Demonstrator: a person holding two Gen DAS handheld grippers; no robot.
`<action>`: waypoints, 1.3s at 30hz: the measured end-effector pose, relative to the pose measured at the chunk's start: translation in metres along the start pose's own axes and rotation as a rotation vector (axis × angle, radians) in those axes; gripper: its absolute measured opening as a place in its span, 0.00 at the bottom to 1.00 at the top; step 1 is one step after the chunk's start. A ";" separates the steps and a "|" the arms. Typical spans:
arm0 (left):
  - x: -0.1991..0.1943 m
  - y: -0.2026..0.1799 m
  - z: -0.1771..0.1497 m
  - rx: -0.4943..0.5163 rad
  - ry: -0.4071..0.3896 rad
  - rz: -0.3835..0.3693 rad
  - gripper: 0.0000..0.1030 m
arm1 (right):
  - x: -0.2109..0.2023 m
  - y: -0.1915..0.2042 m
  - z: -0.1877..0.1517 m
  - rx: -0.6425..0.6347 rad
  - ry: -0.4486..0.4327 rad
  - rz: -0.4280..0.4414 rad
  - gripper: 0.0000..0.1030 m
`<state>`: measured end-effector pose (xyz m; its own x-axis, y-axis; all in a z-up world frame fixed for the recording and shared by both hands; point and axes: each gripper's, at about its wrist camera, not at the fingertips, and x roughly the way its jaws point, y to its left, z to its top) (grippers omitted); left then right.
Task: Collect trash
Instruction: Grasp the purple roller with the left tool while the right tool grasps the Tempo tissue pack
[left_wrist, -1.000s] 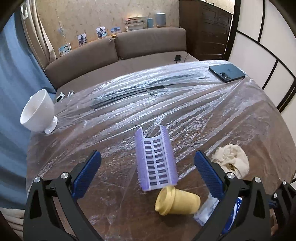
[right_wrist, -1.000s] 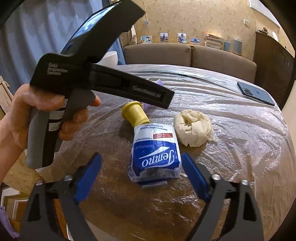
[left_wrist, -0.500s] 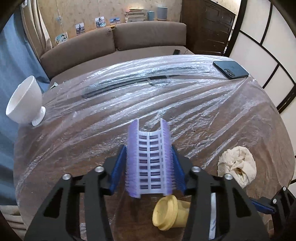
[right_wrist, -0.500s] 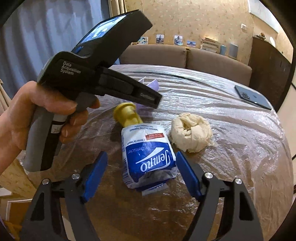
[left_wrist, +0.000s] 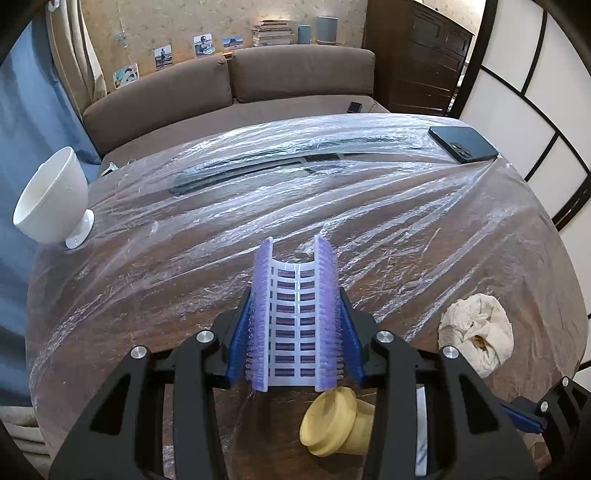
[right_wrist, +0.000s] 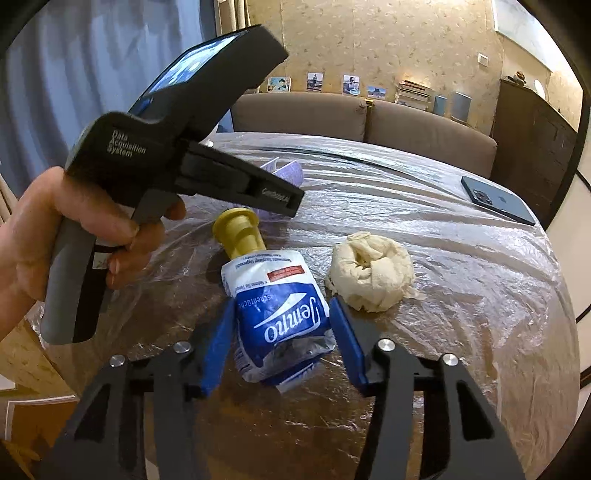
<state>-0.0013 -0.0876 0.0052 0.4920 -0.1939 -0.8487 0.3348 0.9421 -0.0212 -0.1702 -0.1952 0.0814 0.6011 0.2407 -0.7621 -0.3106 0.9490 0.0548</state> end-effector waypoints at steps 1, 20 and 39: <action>-0.001 0.001 0.000 -0.005 -0.002 -0.002 0.43 | -0.002 0.000 0.000 0.003 -0.005 -0.002 0.42; -0.001 0.004 -0.002 -0.011 -0.002 0.002 0.43 | 0.005 -0.006 0.000 -0.014 -0.007 0.004 0.85; -0.020 0.019 -0.008 -0.048 -0.058 0.002 0.42 | -0.010 -0.027 0.003 0.071 0.006 0.065 0.47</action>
<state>-0.0116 -0.0634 0.0177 0.5388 -0.2060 -0.8169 0.2958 0.9542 -0.0455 -0.1653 -0.2228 0.0892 0.5768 0.3008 -0.7595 -0.2953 0.9437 0.1495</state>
